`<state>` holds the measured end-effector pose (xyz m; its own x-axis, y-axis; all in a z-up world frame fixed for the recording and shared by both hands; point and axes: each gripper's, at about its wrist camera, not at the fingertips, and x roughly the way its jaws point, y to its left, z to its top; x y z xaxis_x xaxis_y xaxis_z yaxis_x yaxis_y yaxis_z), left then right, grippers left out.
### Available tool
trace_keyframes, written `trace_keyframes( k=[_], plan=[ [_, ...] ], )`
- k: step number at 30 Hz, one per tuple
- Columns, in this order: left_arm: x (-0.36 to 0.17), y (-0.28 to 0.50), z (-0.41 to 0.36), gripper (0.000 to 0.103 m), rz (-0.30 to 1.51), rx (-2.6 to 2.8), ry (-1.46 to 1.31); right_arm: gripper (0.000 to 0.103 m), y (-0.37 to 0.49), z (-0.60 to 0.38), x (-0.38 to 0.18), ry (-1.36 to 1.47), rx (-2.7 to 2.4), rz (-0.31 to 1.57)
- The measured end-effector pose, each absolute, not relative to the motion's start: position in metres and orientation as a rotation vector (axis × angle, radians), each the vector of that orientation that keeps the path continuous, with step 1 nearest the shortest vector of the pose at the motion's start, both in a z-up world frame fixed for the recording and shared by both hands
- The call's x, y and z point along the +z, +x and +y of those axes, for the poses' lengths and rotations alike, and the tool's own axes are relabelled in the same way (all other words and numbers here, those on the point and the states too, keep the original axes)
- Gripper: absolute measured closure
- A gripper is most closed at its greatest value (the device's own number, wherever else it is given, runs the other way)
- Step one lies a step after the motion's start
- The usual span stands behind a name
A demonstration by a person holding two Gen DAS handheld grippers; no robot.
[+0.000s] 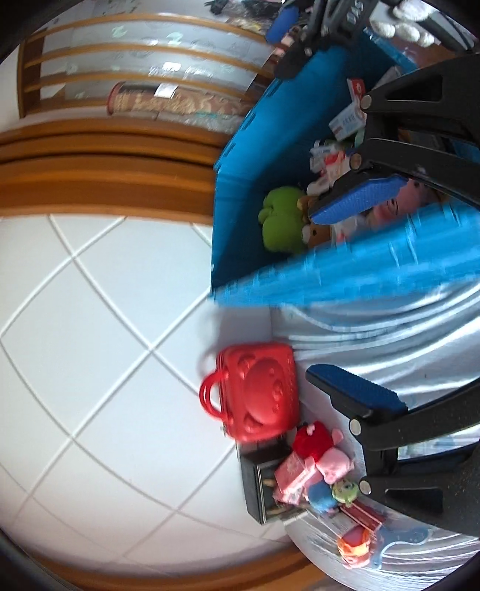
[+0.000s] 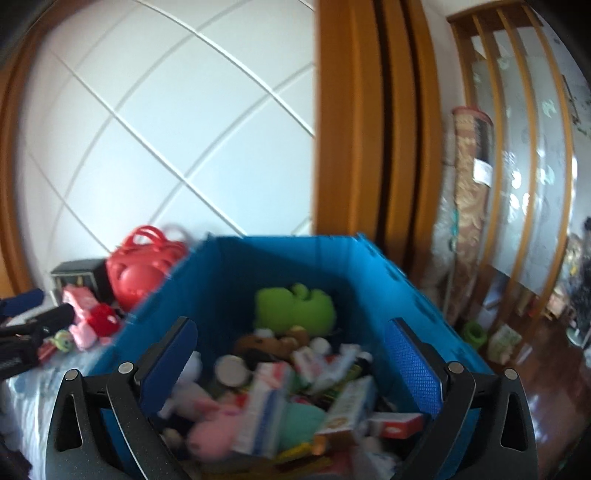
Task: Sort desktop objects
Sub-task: 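Withdraw both tools from the bin toward the bed, then grasp the red-dress Peppa pig plush with both tools together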
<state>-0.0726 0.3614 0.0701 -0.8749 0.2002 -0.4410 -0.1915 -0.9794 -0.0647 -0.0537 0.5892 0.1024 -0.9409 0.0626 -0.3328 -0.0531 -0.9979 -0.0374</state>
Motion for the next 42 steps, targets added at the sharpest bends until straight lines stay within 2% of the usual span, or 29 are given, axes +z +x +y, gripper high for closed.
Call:
trace_keyframes(
  k=[7,12,23,31,42],
  plan=[
    [0.050,-0.077,0.245,0.025,-0.137,2.992,-0.729,0.000,-0.057,0.480,0.117,-0.497,3.204,-0.120],
    [0.021,-0.087,0.150,0.025,-0.306,3.042,-0.860,0.000,-0.078,0.397,0.111,-0.564,3.304,-0.157],
    [-0.064,-0.111,-0.025,0.025,-0.493,3.128,-1.223,0.000,-0.156,0.264,0.038,-0.971,3.315,-0.231],
    [-0.105,-0.181,-0.055,0.025,-0.533,3.067,-1.344,0.000,-0.238,0.237,-0.019,-1.237,3.186,-0.284],
    [-0.166,-0.362,-0.044,0.025,-0.553,2.901,-1.386,0.000,-0.413,0.191,-0.099,-1.462,3.097,-0.250]
  ],
)
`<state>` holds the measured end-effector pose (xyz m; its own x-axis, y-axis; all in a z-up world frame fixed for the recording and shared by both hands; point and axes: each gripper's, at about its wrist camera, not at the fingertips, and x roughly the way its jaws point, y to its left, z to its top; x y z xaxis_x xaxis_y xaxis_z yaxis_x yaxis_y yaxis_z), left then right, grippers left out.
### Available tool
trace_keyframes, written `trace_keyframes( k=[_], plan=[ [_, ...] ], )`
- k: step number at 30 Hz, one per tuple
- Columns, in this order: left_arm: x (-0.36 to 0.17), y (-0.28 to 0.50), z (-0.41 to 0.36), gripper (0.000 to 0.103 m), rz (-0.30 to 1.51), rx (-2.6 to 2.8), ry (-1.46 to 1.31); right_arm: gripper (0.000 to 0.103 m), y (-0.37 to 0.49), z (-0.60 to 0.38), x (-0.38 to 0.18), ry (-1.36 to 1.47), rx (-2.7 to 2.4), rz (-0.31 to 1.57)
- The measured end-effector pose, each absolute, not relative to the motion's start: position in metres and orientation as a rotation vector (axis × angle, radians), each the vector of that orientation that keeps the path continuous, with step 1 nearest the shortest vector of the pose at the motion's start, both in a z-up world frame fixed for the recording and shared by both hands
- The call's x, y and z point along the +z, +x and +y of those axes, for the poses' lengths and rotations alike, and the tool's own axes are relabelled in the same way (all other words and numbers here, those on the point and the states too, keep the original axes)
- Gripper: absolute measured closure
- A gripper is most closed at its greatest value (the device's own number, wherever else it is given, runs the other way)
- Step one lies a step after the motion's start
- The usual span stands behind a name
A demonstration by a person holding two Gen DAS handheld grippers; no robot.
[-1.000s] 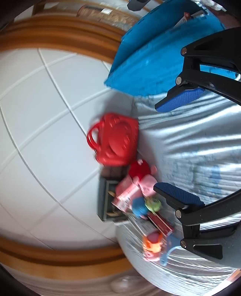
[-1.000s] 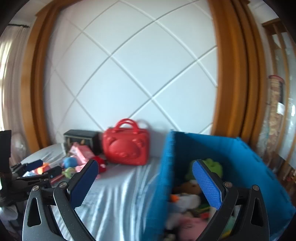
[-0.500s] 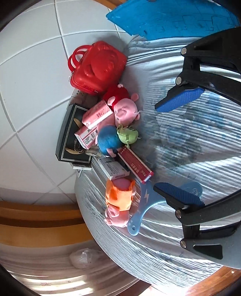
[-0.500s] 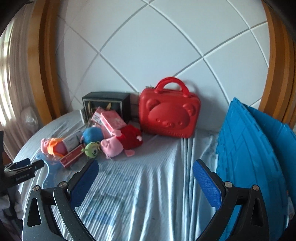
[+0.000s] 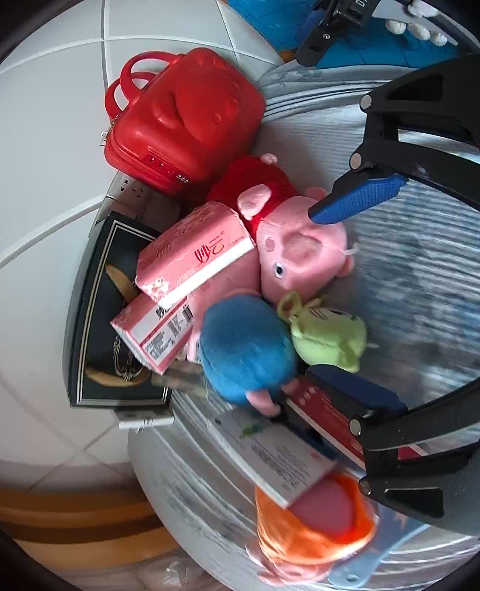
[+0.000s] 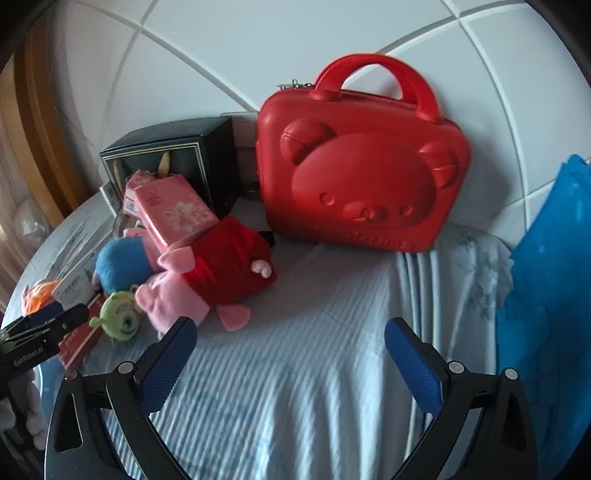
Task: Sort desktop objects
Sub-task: 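Grasp the red-dress Peppa pig plush with both tools together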
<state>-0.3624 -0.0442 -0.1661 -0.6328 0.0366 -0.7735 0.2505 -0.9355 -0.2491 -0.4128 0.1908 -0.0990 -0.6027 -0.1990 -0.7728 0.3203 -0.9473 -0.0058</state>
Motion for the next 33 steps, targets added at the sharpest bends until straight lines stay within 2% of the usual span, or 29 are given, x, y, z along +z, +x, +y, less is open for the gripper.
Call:
trace_keyframes(
  k=[7,10,12,15,17,19,20,21,23,26,33],
  plan=[
    [-0.220,-0.451,-0.015,0.025,0.490,-2.743,1.368,0.000,-0.499,0.150,-0.137,1.172,-2.609,0.261],
    [-0.232,-0.449,-0.018,0.015,0.561,-2.800,1.286,0.000,-0.523,0.132,-0.158,1.165,-2.620,0.265],
    [-0.236,-0.445,-0.017,0.006,0.523,-2.822,1.297,0.000,-0.536,0.122,-0.176,1.209,-2.567,0.231],
    [-0.236,-0.439,-0.011,0.006,0.407,-2.850,1.321,0.001,-0.547,0.118,-0.201,1.335,-2.462,0.150],
    [-0.236,-0.435,-0.013,0.006,0.425,-2.851,1.370,0.001,-0.541,0.126,-0.201,1.399,-2.420,0.100],
    [-0.236,-0.427,-0.012,0.004,0.389,-2.860,1.397,0.002,-0.524,0.131,-0.196,1.409,-2.389,0.148],
    [-0.235,-0.421,-0.009,0.003,0.344,-2.872,1.400,0.006,-0.513,0.134,-0.190,1.398,-2.382,0.180],
    [-0.234,-0.415,-0.004,0.002,0.289,-2.882,1.399,0.016,-0.503,0.137,-0.186,1.400,-2.365,0.189],
    [-0.232,-0.400,0.002,0.001,0.193,-2.900,1.401,0.030,-0.478,0.147,-0.179,1.424,-2.334,0.148],
    [-0.233,-0.384,0.000,0.000,0.107,-2.880,1.421,0.031,-0.441,0.156,-0.177,1.425,-2.321,0.144],
    [-0.219,-0.357,0.003,0.000,0.074,-2.859,1.437,0.030,-0.403,0.175,-0.181,1.442,-2.241,0.061]
  ],
)
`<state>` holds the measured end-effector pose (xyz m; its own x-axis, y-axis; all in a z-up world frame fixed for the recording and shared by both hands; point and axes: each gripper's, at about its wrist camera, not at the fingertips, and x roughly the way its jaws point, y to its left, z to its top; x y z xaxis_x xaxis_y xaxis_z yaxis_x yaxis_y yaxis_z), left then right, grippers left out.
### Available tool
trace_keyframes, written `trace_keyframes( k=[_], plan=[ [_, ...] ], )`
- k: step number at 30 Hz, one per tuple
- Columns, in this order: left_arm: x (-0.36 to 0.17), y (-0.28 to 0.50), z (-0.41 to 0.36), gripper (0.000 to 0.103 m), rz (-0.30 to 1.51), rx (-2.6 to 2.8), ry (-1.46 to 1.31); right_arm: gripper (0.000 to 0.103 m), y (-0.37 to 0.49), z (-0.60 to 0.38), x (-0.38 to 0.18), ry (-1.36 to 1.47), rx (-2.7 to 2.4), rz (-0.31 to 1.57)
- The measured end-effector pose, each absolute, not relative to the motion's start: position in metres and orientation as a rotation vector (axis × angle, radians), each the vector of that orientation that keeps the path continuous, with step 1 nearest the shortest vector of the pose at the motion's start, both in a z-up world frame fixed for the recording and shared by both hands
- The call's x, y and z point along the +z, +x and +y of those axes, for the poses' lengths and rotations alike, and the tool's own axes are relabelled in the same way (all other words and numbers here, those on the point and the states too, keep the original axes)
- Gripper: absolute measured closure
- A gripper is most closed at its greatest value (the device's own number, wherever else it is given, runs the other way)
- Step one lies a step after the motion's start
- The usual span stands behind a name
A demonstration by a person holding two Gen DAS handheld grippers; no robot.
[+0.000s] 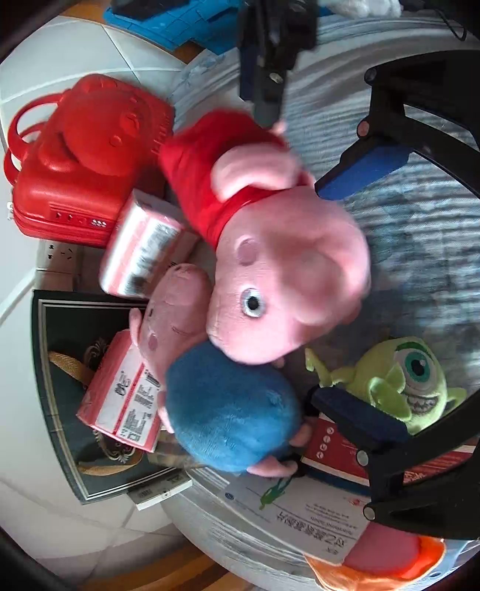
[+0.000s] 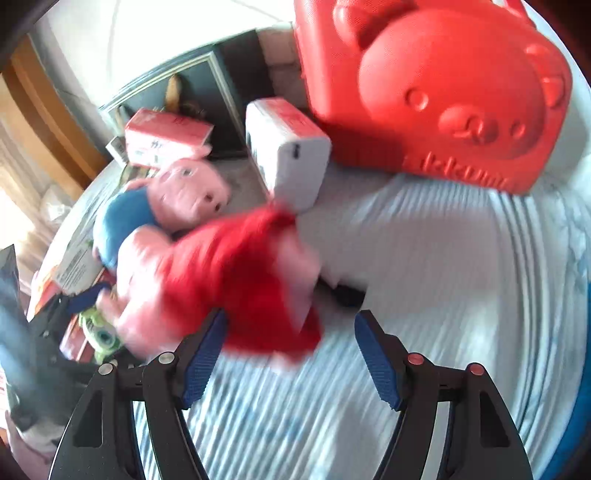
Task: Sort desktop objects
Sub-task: 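Grasp the red-dress Peppa pig plush with both tools together, then carry the red-dress pig plush into the blue bin and open both tools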
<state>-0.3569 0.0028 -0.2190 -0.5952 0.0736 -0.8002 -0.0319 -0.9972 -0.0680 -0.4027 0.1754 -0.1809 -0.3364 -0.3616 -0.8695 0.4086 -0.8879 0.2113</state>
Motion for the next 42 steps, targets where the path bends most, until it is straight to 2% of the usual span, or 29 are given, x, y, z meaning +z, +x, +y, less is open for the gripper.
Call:
trace_keyframes(
  k=[2,4,5,6,13,19,21,22,23,25,33,42],
  plan=[
    [-0.210,-0.357,0.008,0.000,-0.081,2.765,-1.360,0.028,-0.401,0.175,-0.180,1.423,-2.269,0.084],
    [-0.209,-0.361,0.001,0.000,-0.082,2.774,-1.365,0.017,-0.406,0.174,-0.176,1.386,-2.306,0.052],
    [-0.213,-0.364,0.001,0.000,-0.086,2.773,-1.375,0.005,-0.408,0.176,-0.172,1.365,-2.306,0.024],
    [-0.215,-0.368,0.002,0.000,-0.096,2.768,-1.384,0.000,-0.410,0.177,-0.169,1.343,-2.306,0.013],
    [-0.251,-0.390,0.009,0.000,-0.155,2.751,-1.459,0.000,-0.437,0.156,-0.190,1.317,-2.237,0.065],
    [-0.259,-0.403,0.013,0.000,-0.101,2.804,-1.437,0.000,-0.454,0.133,-0.218,1.275,-2.154,0.068],
    [-0.259,-0.405,0.014,0.002,-0.101,2.803,-1.450,0.003,-0.453,0.131,-0.218,1.279,-2.166,0.056],
    [-0.257,-0.403,0.014,0.005,-0.105,2.803,-1.444,0.011,-0.450,0.130,-0.214,1.274,-2.159,0.043],
    [-0.254,-0.400,0.015,0.010,-0.106,2.807,-1.434,0.024,-0.444,0.130,-0.209,1.259,-2.174,0.048],
    [-0.249,-0.394,0.015,0.013,-0.133,2.797,-1.427,0.029,-0.432,0.127,-0.198,1.235,-2.208,0.123],
    [-0.190,-0.332,0.028,0.013,-0.112,2.821,-1.266,0.031,-0.374,0.151,-0.137,1.161,-2.264,0.058],
    [-0.114,-0.236,0.057,0.013,-0.105,2.811,-1.078,0.031,-0.268,0.193,-0.050,1.054,-2.383,0.054]
  ],
)
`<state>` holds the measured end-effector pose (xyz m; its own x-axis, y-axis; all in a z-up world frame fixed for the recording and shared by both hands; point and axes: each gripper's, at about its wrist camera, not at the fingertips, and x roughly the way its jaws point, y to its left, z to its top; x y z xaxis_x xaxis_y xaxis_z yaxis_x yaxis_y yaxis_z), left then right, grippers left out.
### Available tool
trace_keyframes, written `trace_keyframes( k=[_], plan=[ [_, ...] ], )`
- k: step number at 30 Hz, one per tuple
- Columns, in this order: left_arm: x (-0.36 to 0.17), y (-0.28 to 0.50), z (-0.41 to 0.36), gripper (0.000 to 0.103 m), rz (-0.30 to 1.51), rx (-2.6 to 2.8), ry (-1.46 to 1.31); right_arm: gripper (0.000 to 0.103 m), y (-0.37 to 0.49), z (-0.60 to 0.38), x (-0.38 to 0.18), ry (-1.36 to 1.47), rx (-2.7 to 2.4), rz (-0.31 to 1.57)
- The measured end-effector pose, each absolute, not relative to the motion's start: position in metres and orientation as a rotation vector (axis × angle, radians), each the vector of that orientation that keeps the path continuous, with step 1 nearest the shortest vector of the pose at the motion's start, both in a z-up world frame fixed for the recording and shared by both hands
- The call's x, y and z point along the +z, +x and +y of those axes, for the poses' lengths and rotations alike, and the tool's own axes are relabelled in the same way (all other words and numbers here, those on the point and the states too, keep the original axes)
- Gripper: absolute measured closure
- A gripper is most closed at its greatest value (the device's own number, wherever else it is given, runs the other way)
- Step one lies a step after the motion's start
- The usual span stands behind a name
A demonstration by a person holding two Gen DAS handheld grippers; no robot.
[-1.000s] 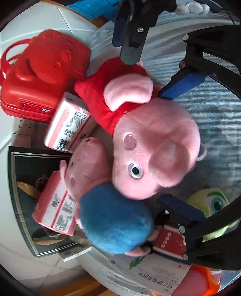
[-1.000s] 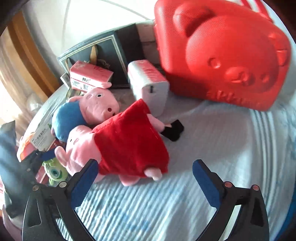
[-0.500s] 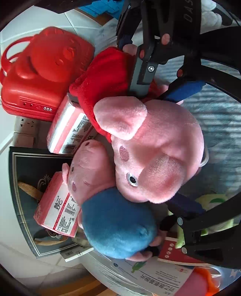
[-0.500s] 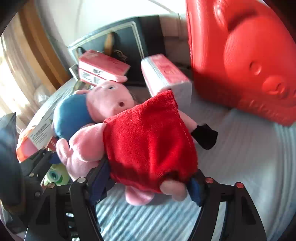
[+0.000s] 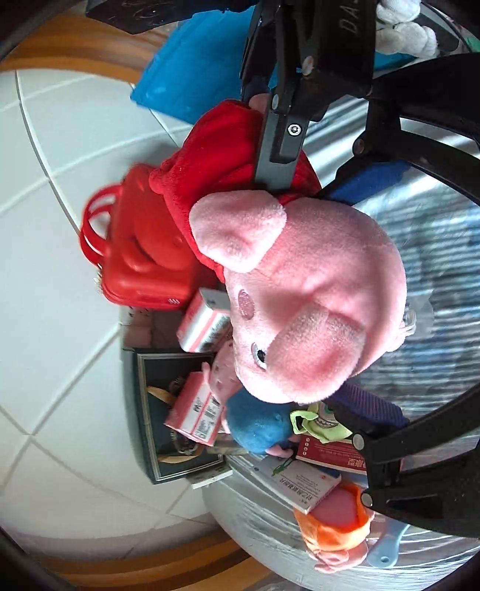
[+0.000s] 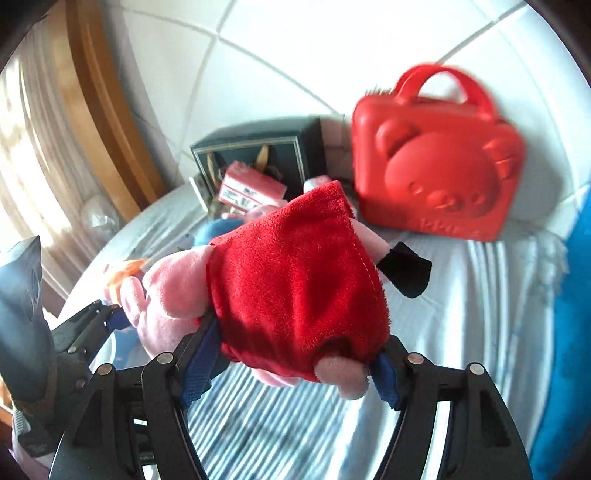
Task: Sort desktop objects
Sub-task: 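Carry the red-dress pig plush into the blue bin and open both tools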
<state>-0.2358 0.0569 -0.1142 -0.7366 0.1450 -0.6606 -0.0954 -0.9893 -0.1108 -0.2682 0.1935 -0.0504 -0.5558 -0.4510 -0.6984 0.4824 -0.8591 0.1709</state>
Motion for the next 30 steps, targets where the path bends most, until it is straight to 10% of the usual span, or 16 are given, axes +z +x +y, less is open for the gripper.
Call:
trace_keyframes(
  k=[30],
  plan=[
    [0.078,-0.082,0.419,0.013,0.142,2.533,-0.535,0.031,-0.062,0.545,0.125,0.590,-2.961,-0.157]
  ],
)
